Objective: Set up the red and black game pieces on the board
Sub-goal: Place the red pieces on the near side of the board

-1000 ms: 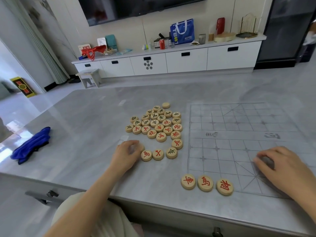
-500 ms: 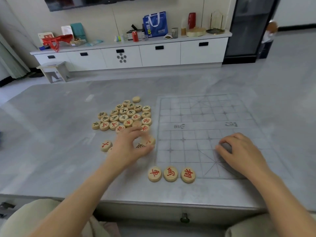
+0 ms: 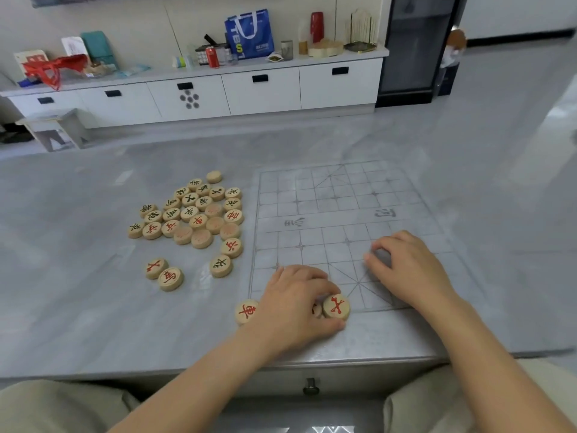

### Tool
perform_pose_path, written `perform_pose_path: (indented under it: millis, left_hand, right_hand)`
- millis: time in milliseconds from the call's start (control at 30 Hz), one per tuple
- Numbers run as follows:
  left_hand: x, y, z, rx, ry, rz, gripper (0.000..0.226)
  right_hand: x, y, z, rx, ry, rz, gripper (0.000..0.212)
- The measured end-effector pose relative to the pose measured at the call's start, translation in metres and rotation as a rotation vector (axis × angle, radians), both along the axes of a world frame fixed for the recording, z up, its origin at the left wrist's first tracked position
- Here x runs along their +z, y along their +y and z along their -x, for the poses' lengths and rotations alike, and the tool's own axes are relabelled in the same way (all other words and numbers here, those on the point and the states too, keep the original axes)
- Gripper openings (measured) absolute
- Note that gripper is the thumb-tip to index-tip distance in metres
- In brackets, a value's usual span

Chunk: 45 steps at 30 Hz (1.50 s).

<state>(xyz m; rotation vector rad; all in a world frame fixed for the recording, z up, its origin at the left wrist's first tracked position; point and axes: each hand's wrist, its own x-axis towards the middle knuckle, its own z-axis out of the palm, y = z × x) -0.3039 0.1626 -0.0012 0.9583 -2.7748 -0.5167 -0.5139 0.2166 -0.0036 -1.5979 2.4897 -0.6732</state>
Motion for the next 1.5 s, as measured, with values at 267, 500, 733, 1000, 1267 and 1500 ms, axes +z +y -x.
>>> perform_pose_path:
  millis: [267, 500, 733, 1000, 1267, 1500]
  left_hand:
    - [0.006, -0.01, -0.014, 0.018, 0.034, -0.044, 0.071]
    - [0.019, -0.046, -0.089, 0.35, 0.265, -0.026, 0.064]
    - [0.005, -0.087, -0.17, 0.802, 0.234, 0.036, 0.073]
    - [-0.013, -0.098, -0.169, 0.755, 0.192, -0.04, 0.073]
    - [-0.024, -0.115, -0.158, 0.668, 0.136, 0.034, 0.076]
    - [-0.019, -0.108, -0.151, 0.651, 0.047, 0.099, 0.108]
  right_hand:
    - [0.0, 0.0, -0.006, 0.039, 0.045, -0.014, 0.032]
    - [-0.001, 0.0, -0.006, 0.044, 0.034, -0.035, 0.028]
    - [0.002, -0.003, -0.012, 0.094, -0.105, -0.015, 0.024]
    - [0.016, -0.038, -0.054, 0.274, -0.207, -0.064, 0.021]
    - [0.029, -0.086, -0.109, 0.394, -0.156, -0.146, 0.028]
    - [0.02, -0.121, -0.141, 0.394, -0.17, -0.145, 0.04]
